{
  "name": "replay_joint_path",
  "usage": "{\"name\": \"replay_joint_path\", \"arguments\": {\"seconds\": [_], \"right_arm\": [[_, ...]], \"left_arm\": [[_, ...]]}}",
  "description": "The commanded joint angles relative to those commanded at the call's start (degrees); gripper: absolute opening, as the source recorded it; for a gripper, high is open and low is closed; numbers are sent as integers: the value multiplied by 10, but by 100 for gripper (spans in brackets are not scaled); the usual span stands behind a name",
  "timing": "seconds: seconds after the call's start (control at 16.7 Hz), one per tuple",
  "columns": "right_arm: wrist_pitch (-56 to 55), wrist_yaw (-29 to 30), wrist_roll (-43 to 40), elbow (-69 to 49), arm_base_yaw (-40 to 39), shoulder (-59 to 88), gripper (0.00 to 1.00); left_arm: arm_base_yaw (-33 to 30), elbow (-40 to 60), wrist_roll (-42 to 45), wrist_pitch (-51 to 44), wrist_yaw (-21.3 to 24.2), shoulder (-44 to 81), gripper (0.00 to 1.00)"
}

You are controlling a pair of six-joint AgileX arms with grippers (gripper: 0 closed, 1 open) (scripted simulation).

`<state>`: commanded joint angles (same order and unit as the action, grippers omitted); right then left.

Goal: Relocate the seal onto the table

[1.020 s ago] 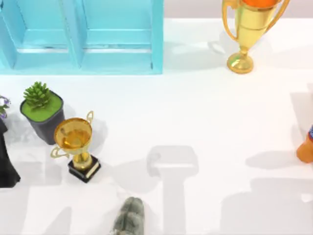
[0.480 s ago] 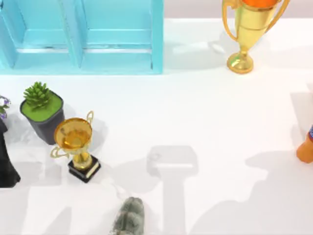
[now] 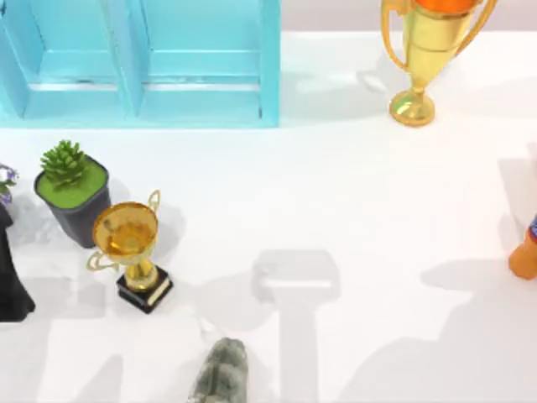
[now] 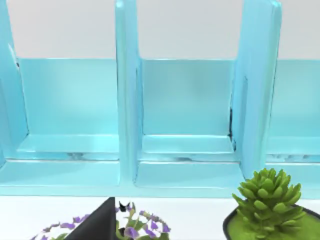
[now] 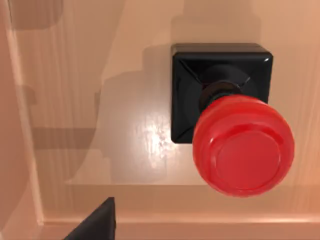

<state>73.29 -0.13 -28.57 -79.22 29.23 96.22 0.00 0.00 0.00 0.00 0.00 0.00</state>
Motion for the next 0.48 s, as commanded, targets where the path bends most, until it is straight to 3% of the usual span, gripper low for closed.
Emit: {"name": "replay_joint_path", "arguments": {"seconds": [0.48], "right_arm": [[-194,0,1,151,-1,39,100]], "left_arm": [[0,0,0,0,0,0,100]]}}
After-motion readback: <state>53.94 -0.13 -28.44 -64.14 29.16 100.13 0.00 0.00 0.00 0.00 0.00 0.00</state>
